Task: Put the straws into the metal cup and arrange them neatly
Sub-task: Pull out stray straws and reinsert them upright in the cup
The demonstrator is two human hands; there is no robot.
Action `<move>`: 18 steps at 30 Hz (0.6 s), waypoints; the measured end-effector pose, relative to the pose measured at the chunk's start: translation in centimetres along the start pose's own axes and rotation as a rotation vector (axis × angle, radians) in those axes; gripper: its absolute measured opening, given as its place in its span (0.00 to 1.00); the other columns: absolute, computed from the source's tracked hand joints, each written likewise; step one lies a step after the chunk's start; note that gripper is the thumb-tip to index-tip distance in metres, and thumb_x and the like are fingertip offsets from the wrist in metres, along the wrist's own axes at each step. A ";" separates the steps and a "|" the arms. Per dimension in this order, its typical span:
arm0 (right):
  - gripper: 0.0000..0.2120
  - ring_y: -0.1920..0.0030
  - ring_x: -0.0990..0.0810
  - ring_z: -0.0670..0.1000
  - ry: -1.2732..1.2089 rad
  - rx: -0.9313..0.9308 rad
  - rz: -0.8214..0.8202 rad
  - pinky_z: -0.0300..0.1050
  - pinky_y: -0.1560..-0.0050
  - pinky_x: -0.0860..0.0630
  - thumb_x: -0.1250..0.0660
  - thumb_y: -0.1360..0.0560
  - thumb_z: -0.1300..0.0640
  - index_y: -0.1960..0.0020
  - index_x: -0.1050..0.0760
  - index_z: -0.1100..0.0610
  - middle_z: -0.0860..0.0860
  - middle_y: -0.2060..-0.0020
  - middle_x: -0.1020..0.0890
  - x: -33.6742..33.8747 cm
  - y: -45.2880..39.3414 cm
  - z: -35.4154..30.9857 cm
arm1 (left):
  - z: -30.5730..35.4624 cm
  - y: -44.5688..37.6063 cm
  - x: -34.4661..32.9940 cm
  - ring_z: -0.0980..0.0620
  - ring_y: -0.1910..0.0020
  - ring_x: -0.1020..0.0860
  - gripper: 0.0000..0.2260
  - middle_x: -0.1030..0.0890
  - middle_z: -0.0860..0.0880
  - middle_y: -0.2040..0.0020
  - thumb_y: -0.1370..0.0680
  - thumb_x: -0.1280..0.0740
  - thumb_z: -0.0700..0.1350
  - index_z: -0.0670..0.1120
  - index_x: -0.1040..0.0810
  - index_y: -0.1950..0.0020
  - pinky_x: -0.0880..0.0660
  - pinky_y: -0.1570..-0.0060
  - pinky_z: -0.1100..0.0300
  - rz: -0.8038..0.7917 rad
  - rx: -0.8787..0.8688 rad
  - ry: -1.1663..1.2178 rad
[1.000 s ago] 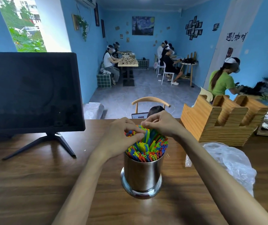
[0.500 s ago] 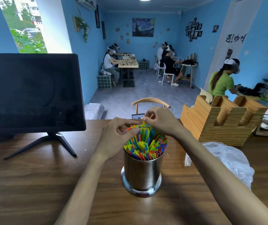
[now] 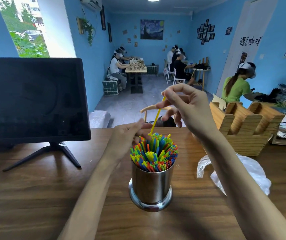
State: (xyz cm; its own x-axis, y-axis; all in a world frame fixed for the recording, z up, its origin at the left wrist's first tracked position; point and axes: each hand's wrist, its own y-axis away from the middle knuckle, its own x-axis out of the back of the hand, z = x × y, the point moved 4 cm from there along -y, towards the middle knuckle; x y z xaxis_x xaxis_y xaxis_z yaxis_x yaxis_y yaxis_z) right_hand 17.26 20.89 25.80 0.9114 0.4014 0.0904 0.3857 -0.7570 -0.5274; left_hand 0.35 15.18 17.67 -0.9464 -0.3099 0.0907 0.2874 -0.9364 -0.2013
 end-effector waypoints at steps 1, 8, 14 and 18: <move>0.06 0.72 0.17 0.54 -0.008 -0.019 -0.046 0.39 0.80 0.34 0.33 0.19 0.56 0.51 0.22 0.59 0.55 0.61 0.13 -0.2 0.4 -0.5 | 0.2 -0.2 -0.2 0.57 0.69 0.27 0.18 0.13 0.45 0.57 0.17 0.39 0.55 0.46 0.14 0.47 0.33 0.68 0.66 -0.016 0.056 0.072; 0.07 0.68 0.14 0.54 -0.055 -0.057 -0.397 0.38 0.80 0.29 0.30 0.26 0.57 0.50 0.20 0.59 0.57 0.57 0.12 0.0 1.9 -1.5 | 1.5 -1.6 -1.0 0.51 0.58 0.15 0.20 0.13 0.44 0.48 0.21 0.35 0.57 0.46 0.22 0.34 0.18 0.60 0.62 -0.075 0.230 0.560; 0.10 0.60 0.13 0.58 0.146 -0.176 -0.720 0.39 0.70 0.22 0.29 0.23 0.61 0.42 0.21 0.61 0.58 0.49 0.13 0.4 2.0 3.3 | 2.3 -2.2 0.0 0.51 0.64 0.16 0.19 0.13 0.47 0.54 0.16 0.38 0.42 0.43 0.33 0.25 0.19 0.64 0.61 0.102 0.047 0.605; 0.08 0.54 0.15 0.47 0.235 -0.152 -0.568 0.40 0.57 0.22 0.29 0.22 0.61 0.43 0.17 0.58 0.53 0.49 0.13 1.5 0.6 6.3 | 3.5 -1.5 1.0 0.44 0.60 0.14 0.29 0.13 0.47 0.47 0.15 0.39 0.42 0.54 0.48 0.18 0.18 0.60 0.57 0.207 -0.236 0.294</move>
State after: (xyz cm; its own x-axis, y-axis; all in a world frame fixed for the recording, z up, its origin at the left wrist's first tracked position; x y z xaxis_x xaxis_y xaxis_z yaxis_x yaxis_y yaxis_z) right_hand 17.90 24.29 20.34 0.5590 0.6514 0.5129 0.8189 -0.5305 -0.2188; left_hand -0.50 15.72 21.43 -0.8841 -0.3951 -0.2496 0.4660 -0.7857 -0.4068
